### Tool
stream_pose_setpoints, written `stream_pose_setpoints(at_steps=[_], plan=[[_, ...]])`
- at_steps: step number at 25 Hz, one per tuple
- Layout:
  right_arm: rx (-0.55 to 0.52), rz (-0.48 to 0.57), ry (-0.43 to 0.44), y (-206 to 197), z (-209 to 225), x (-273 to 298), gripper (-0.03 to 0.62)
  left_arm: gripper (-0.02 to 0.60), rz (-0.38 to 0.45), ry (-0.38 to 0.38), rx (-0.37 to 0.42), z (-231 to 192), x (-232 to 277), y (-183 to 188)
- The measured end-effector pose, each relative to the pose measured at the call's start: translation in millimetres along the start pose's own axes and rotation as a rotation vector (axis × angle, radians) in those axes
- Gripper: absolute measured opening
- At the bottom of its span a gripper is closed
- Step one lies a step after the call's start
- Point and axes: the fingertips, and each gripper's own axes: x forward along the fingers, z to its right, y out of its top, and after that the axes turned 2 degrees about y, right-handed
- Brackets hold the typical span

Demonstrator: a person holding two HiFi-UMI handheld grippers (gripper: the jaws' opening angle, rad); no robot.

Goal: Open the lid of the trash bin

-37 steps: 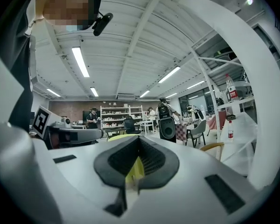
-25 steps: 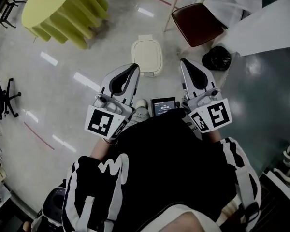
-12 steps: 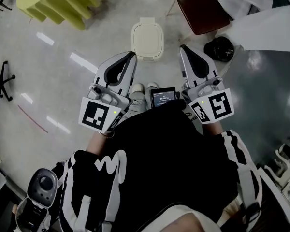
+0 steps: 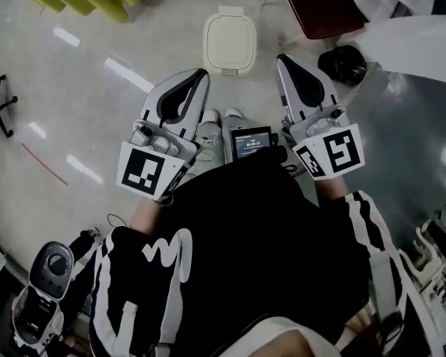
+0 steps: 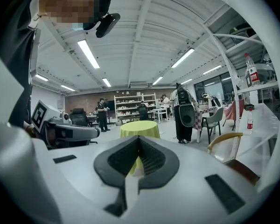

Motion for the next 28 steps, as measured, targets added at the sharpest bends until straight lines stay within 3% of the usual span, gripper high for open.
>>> stream_pose_setpoints(at_steps=[5, 28], plan=[[0.004, -0.025, 0.026, -12, -3, 9, 0.005, 0.008, -0.073, 0.023, -0.008, -5, -7, -20], [0.011, -0.200, 0.152, -87, 2, 57, 0.003, 0.008, -0.161, 0.149, -0.106, -37, -10, -74]])
